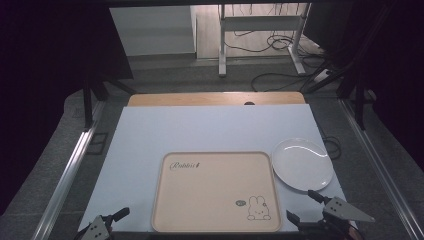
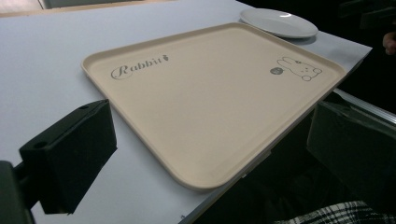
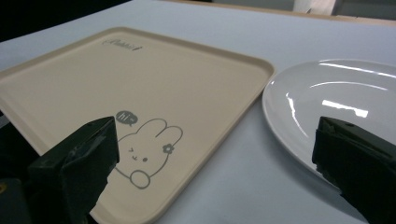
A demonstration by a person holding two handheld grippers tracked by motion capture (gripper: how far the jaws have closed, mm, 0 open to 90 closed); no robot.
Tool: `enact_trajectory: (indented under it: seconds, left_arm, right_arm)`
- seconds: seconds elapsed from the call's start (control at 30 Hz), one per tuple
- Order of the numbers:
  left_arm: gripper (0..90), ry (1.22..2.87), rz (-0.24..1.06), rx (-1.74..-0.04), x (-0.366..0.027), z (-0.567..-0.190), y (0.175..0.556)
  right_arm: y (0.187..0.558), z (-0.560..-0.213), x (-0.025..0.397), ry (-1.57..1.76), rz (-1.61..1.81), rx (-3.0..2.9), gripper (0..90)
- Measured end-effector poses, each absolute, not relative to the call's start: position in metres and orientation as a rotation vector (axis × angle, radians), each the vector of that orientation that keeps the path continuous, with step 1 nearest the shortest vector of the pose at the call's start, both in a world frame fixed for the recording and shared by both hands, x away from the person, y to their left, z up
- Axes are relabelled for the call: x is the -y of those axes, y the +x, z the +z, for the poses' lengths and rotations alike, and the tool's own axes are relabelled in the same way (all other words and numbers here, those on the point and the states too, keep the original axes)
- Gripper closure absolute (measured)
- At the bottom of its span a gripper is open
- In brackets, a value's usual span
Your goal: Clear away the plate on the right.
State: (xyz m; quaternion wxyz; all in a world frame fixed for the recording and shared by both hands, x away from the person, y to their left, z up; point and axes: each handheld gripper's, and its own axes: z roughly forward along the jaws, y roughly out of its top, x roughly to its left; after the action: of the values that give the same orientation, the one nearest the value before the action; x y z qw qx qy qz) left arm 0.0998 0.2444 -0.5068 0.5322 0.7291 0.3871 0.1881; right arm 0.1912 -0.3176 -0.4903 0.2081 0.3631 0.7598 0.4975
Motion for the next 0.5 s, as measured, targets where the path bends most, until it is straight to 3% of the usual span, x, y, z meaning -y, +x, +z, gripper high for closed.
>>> enact_trajectory:
  seconds: [0.5]
  left_arm:
    - [0.8,1.739,0.449,-0.923,-0.2444,-0.5068,0.0997]
  right_arm:
    - [0.1998,-0.4939,0.3139,0.964,1.268,-2.164,3.6]
